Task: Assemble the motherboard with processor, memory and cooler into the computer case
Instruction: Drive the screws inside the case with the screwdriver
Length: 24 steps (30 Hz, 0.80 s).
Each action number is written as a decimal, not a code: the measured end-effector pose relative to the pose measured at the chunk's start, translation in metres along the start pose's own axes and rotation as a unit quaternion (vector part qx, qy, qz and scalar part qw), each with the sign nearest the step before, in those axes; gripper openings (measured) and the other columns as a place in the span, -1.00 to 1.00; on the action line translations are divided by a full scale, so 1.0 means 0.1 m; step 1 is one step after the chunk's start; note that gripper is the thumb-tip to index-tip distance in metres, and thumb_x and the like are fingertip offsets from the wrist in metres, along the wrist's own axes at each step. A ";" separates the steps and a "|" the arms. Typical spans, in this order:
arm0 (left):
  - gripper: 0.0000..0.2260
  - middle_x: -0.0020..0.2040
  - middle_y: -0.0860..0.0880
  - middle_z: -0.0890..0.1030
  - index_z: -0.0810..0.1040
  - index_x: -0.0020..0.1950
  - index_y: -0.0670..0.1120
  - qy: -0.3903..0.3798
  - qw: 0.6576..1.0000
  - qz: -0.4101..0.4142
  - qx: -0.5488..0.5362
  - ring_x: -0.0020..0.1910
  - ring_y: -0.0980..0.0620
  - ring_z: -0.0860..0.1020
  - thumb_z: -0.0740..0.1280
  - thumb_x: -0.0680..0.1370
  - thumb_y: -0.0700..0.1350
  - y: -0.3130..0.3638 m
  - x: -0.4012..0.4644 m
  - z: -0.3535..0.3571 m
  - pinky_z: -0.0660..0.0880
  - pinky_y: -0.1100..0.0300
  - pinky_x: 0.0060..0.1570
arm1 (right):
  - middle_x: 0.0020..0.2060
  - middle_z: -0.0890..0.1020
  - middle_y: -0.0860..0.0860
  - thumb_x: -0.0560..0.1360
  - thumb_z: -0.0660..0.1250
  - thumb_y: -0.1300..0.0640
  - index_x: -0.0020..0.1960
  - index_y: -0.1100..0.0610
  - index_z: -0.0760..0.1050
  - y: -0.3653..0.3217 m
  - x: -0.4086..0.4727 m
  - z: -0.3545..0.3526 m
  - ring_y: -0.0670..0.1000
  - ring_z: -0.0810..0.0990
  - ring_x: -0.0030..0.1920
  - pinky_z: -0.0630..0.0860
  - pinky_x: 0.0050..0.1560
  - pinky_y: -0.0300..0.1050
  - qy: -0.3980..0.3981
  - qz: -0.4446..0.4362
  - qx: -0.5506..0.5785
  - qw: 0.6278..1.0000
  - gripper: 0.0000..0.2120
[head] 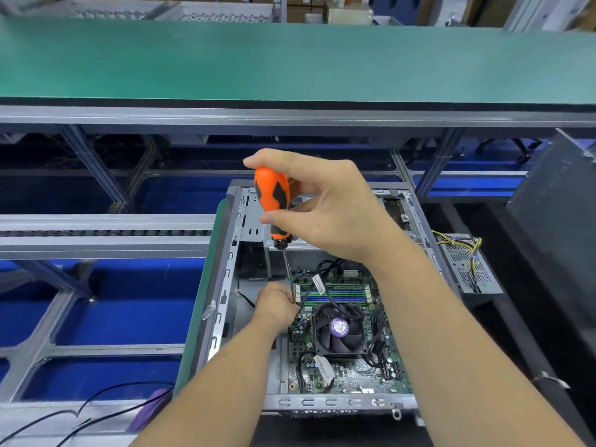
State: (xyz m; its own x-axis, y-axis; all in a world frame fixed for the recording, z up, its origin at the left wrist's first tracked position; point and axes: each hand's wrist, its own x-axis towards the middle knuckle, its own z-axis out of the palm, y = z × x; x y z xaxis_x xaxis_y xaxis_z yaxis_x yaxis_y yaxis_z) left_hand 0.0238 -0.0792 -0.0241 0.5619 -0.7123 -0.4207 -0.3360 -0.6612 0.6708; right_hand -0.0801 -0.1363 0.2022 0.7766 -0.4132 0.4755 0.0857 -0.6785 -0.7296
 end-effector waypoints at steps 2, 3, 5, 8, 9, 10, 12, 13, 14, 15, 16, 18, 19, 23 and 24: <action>-0.68 -0.27 -0.01 0.53 0.45 -0.40 -0.06 -0.002 1.000 -0.008 0.009 -0.33 0.12 0.45 0.35 0.51 -0.33 -0.01 0.00 0.00 0.34 0.40 -0.40 | 0.01 0.55 -0.31 0.42 0.54 0.28 0.37 0.09 0.53 0.02 0.01 -0.01 -0.10 0.60 -0.08 0.65 0.01 -0.06 0.002 0.004 0.001 1.000 -0.46; -0.71 -0.20 -0.04 0.55 0.48 -0.37 -0.07 -0.006 1.000 -0.010 0.013 -0.29 0.09 0.46 0.31 0.52 -0.34 -0.02 0.00 0.01 0.36 0.38 -0.34 | -0.04 0.54 -0.33 0.42 0.54 0.29 0.37 0.09 0.53 0.03 0.01 -0.01 -0.11 0.59 -0.12 0.66 -0.01 -0.06 0.004 0.006 0.002 1.000 -0.46; -0.76 -0.08 -0.08 0.59 0.56 -0.25 -0.10 -0.011 1.000 -0.016 0.014 -0.20 0.04 0.50 0.27 0.52 -0.38 -0.04 0.01 0.01 0.40 0.35 -0.21 | -0.11 0.55 -0.30 0.42 0.54 0.31 0.35 0.10 0.53 0.04 0.01 -0.03 -0.12 0.59 -0.16 0.66 -0.04 -0.06 0.010 0.009 0.008 1.000 -0.47; -0.76 -0.05 -0.09 0.60 0.60 -0.16 -0.09 -0.008 1.000 -0.019 0.006 -0.15 0.01 0.51 0.25 0.52 -0.39 -0.06 0.01 0.01 0.43 0.33 -0.12 | -0.13 0.56 -0.31 0.41 0.53 0.34 0.35 0.11 0.53 0.06 0.01 -0.05 -0.16 0.62 -0.15 0.66 -0.05 -0.10 0.017 0.006 0.012 1.000 -0.47; -0.75 -0.02 -0.10 0.61 0.60 -0.16 -0.09 -0.006 1.000 -0.020 0.000 -0.14 0.01 0.52 0.25 0.52 -0.40 -0.07 0.02 0.01 0.44 0.33 -0.11 | -0.13 0.56 -0.33 0.41 0.53 0.33 0.35 0.10 0.53 0.06 0.01 -0.06 -0.16 0.62 -0.15 0.66 -0.04 -0.10 0.018 0.006 0.011 1.000 -0.47; -0.74 0.00 -0.11 0.62 0.60 -0.17 -0.08 -0.005 1.000 -0.023 -0.007 -0.14 0.00 0.52 0.24 0.52 -0.40 -0.08 0.02 0.01 0.45 0.32 -0.10 | -0.13 0.56 -0.36 0.42 0.53 0.33 0.35 0.09 0.53 0.06 0.01 -0.06 -0.15 0.61 -0.15 0.66 -0.04 -0.09 0.019 0.008 0.010 1.000 -0.46; -0.72 0.02 -0.12 0.64 0.60 -0.19 -0.07 0.001 0.999 -0.029 -0.020 -0.15 -0.01 0.53 0.24 0.51 -0.41 -0.08 0.02 0.02 0.45 0.31 -0.12 | -0.13 0.55 -0.40 0.42 0.53 0.32 0.35 0.07 0.53 0.06 0.01 -0.07 -0.13 0.60 -0.14 0.66 -0.03 -0.11 0.018 0.012 0.011 1.000 -0.46; -0.72 0.02 -0.13 0.64 0.60 -0.20 -0.08 0.006 0.999 -0.033 -0.029 -0.16 -0.01 0.53 0.24 0.51 -0.41 -0.09 0.02 0.02 0.45 0.30 -0.14 | -0.12 0.55 -0.41 0.42 0.53 0.32 0.36 0.08 0.53 0.06 0.01 -0.07 -0.13 0.61 -0.14 0.65 -0.03 -0.13 0.019 0.013 0.013 1.000 -0.46; -0.73 0.03 -0.14 0.64 0.60 -0.20 -0.08 0.010 0.999 -0.037 -0.037 -0.17 -0.02 0.53 0.24 0.51 -0.41 -0.09 0.02 0.02 0.45 0.30 -0.14 | -0.12 0.55 -0.41 0.42 0.53 0.32 0.36 0.08 0.53 0.06 0.01 -0.07 -0.12 0.61 -0.13 0.65 -0.03 -0.13 0.020 0.014 0.014 1.000 -0.46; -0.73 0.03 -0.14 0.64 0.59 -0.20 -0.08 0.012 0.998 -0.041 -0.044 -0.17 -0.02 0.53 0.24 0.51 -0.42 -0.09 0.02 0.02 0.44 0.30 -0.15 | -0.10 0.55 -0.39 0.42 0.53 0.32 0.36 0.08 0.53 0.06 0.02 -0.07 -0.10 0.61 -0.13 0.65 -0.01 -0.12 0.022 0.015 0.015 1.000 -0.45; -0.73 0.04 -0.14 0.64 0.59 -0.19 -0.09 0.015 0.998 -0.044 -0.048 -0.16 -0.01 0.52 0.24 0.50 -0.42 -0.10 0.02 0.02 0.44 0.30 -0.15 | -0.08 0.56 -0.35 0.42 0.54 0.31 0.37 0.08 0.52 0.06 0.02 -0.08 -0.07 0.62 -0.12 0.66 0.01 -0.10 0.025 0.015 0.016 0.999 -0.45; -0.73 0.04 -0.13 0.64 0.60 -0.19 -0.09 0.019 0.997 -0.044 -0.052 -0.16 0.00 0.53 0.25 0.50 -0.43 -0.11 0.02 0.03 0.45 0.30 -0.15 | -0.05 0.57 -0.27 0.41 0.53 0.30 0.37 0.08 0.52 0.06 0.02 -0.09 0.01 0.64 -0.12 0.66 0.03 -0.08 0.030 0.012 0.015 0.999 -0.45; -0.73 0.04 -0.13 0.65 0.61 -0.19 -0.10 0.020 0.997 -0.044 -0.054 -0.16 0.00 0.54 0.25 0.49 -0.43 -0.10 0.02 0.03 0.46 0.30 -0.14 | -0.05 0.58 -0.24 0.41 0.53 0.30 0.36 0.08 0.52 0.06 0.02 -0.10 0.03 0.64 -0.13 0.66 0.03 -0.09 0.033 0.010 0.014 0.999 -0.45; -0.70 0.02 -0.11 0.64 0.57 -0.25 -0.05 0.026 0.997 -0.043 -0.055 -0.12 -0.02 0.55 0.27 0.49 -0.43 -0.10 0.00 0.02 0.52 0.26 -0.07 | -0.06 0.58 -0.21 0.41 0.53 0.29 0.32 -0.04 0.49 0.06 0.04 -0.11 0.04 0.64 -0.14 0.66 0.01 -0.09 0.041 0.009 0.007 0.999 -0.45; -0.70 0.02 -0.11 0.63 0.55 -0.26 -0.04 0.027 0.997 -0.046 -0.055 -0.11 -0.04 0.57 0.28 0.49 -0.43 -0.10 0.00 0.02 0.55 0.23 -0.04 | -0.06 0.59 -0.19 0.41 0.53 0.29 0.31 -0.07 0.48 0.06 0.04 -0.12 0.06 0.64 -0.13 0.67 0.01 -0.08 0.042 0.008 0.004 0.999 -0.45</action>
State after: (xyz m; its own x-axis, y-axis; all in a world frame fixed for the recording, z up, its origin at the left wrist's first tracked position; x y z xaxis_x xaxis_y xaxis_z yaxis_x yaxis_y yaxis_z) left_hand 0.0257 -0.0731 -0.0320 0.6277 -0.6344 -0.4511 -0.1980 -0.6906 0.6956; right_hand -0.0840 -0.1491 0.2052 0.7228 -0.4737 0.5031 0.0787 -0.6670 -0.7409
